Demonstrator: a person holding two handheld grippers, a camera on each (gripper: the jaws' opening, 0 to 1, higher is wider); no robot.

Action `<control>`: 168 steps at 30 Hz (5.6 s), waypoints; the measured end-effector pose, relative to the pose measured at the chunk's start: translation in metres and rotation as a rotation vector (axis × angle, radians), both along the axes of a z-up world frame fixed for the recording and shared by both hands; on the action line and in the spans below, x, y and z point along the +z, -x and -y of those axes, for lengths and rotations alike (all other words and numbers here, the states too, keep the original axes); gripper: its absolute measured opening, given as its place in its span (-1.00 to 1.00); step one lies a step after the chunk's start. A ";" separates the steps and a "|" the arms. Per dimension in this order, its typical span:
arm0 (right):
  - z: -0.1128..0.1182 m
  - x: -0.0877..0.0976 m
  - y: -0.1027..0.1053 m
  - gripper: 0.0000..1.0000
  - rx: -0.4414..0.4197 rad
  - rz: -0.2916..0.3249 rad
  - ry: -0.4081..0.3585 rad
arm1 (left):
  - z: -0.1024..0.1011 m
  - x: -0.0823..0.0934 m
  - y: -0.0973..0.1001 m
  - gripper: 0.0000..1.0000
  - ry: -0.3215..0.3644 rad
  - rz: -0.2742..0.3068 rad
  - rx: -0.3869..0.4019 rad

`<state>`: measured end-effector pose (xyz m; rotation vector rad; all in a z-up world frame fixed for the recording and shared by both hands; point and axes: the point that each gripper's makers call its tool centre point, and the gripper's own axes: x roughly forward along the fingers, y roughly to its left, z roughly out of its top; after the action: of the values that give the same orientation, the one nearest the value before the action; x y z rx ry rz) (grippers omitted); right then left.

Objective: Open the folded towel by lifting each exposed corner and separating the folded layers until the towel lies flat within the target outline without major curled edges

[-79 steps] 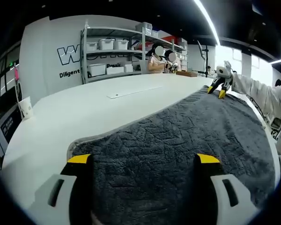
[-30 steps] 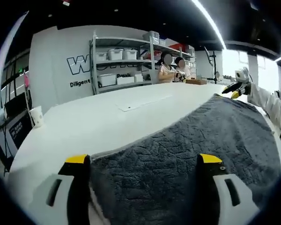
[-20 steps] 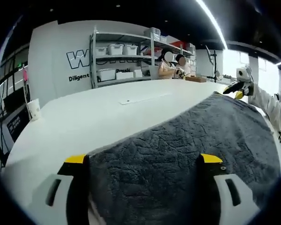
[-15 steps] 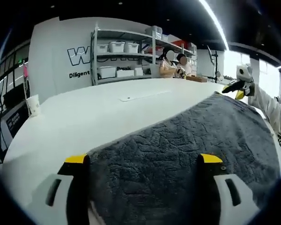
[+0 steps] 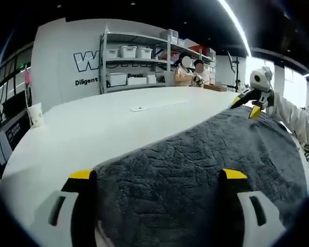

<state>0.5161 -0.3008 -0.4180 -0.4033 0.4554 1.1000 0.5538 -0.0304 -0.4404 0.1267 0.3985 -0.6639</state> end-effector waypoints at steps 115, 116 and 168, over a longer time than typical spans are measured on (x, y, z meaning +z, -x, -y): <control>0.238 0.007 0.096 0.99 -0.523 -0.056 0.046 | 0.041 0.049 0.097 0.99 -0.008 0.000 -0.048; 0.237 0.006 0.100 0.99 -0.518 -0.055 0.051 | 0.041 0.050 0.104 0.99 -0.006 0.005 -0.045; 0.234 -0.033 0.164 0.99 -0.552 -0.076 -0.042 | 0.011 0.001 0.207 0.94 0.040 0.023 0.233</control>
<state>0.3524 -0.5346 -0.4505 -0.1794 0.5680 0.5888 0.3466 -0.0411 -0.4390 0.0486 0.3714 -0.4398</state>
